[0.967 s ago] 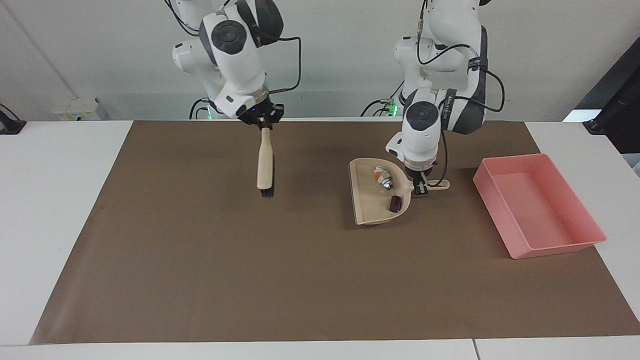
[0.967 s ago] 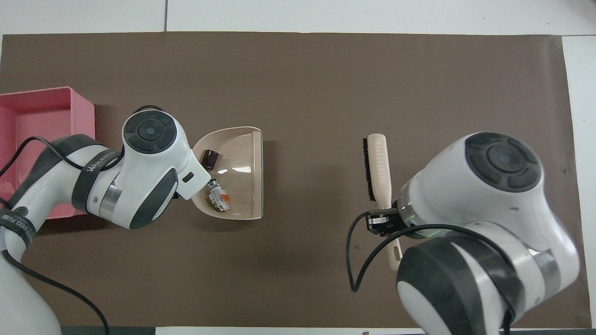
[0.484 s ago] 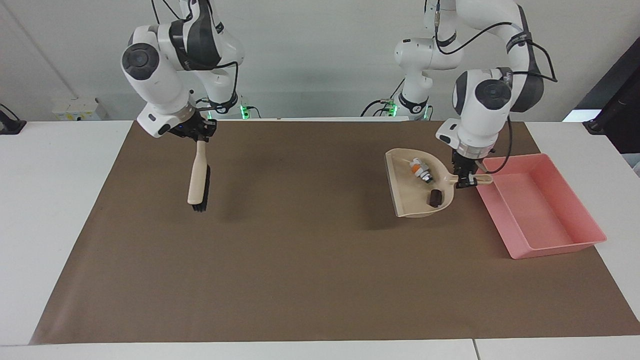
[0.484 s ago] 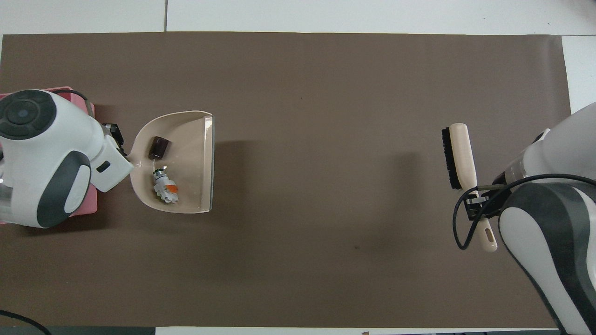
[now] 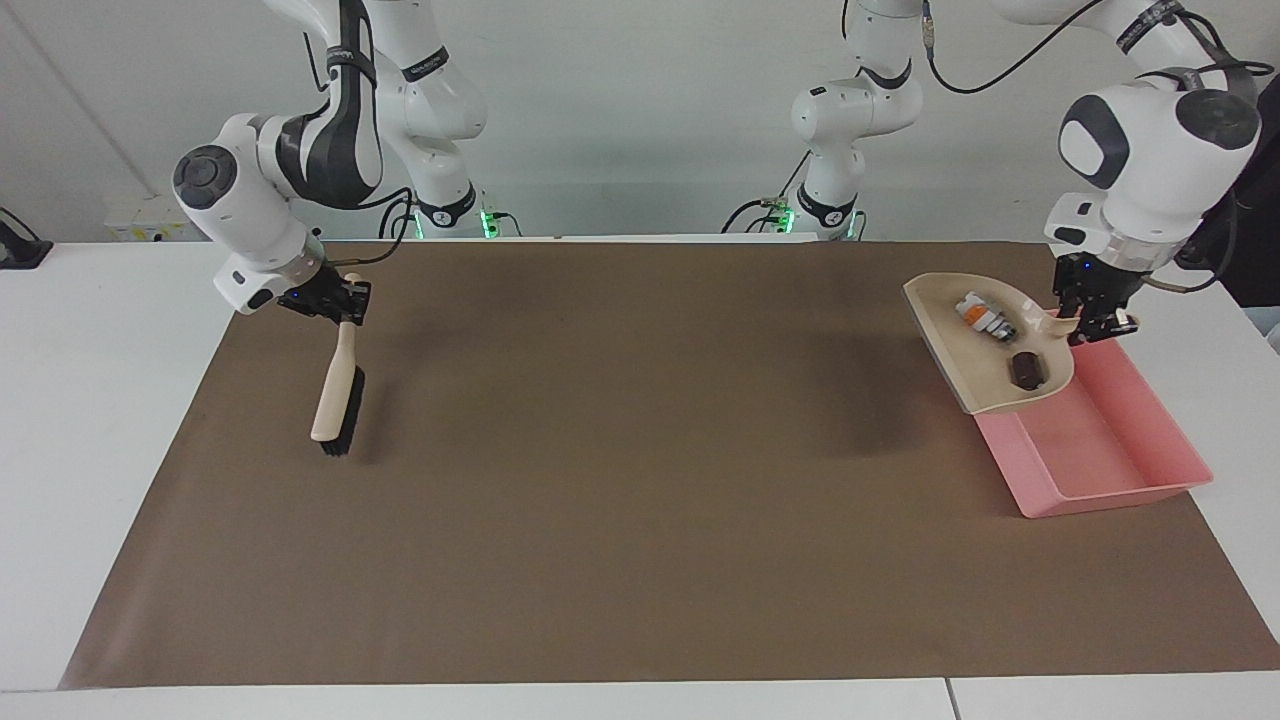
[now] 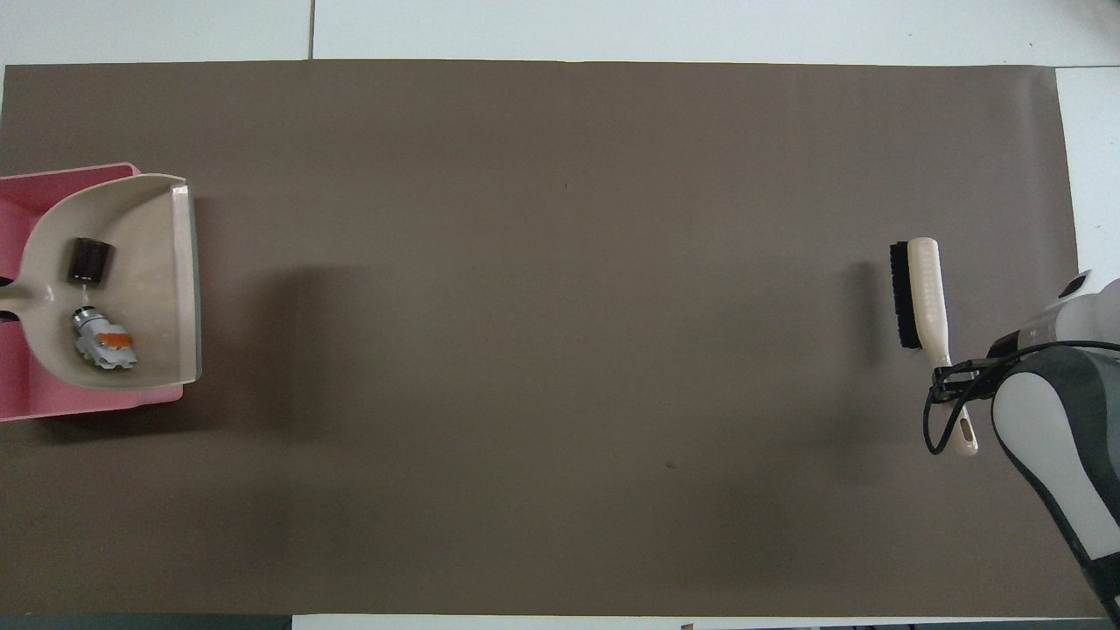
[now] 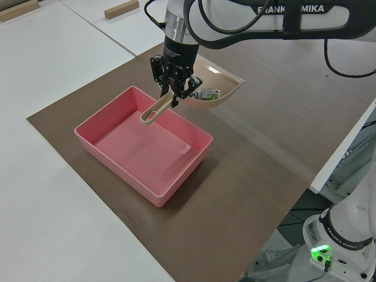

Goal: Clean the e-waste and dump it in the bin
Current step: 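Tip the dustpan over the pink bin with the left gripper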

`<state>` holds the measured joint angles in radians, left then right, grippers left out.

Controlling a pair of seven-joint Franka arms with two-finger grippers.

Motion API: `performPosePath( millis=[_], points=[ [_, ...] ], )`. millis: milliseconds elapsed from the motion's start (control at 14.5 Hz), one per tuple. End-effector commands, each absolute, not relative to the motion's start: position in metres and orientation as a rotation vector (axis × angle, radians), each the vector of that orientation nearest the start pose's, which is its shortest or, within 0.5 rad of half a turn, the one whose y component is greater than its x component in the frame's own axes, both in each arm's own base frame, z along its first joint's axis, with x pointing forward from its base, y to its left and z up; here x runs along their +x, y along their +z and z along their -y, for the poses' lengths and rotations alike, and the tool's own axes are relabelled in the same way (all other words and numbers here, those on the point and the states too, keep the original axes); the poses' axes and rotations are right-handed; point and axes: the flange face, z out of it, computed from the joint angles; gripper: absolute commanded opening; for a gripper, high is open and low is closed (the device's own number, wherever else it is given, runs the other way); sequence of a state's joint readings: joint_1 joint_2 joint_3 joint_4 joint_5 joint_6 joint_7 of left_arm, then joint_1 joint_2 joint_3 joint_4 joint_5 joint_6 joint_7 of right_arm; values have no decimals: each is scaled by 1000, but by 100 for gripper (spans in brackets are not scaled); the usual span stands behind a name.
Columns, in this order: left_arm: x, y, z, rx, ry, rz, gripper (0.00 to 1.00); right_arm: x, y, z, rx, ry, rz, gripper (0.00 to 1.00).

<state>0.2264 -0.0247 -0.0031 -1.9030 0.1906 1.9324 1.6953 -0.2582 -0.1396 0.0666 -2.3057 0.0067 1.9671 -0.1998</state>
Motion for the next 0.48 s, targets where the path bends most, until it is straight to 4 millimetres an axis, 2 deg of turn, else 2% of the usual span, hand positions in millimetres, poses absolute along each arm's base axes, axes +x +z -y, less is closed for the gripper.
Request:
performPosePath(
  millis=[0, 138, 207, 276, 415],
  points=[
    [542, 521, -190, -2083, 133, -2094, 0, 448, 380, 104, -3114, 271, 47, 0],
    [544, 516, -214, -2025, 195, -2079, 0, 446, 374, 107, -3149, 312, 144, 0],
    [542, 515, -234, -1992, 253, -2042, 0, 442, 364, 115, -3148, 339, 136, 0],
    [544, 511, -244, -1954, 280, -2022, 0, 442, 360, 121, -3147, 328, 131, 0],
    [548, 501, -253, -1864, 384, -2019, 0, 441, 358, 125, -3145, 332, 121, 1]
  ],
)
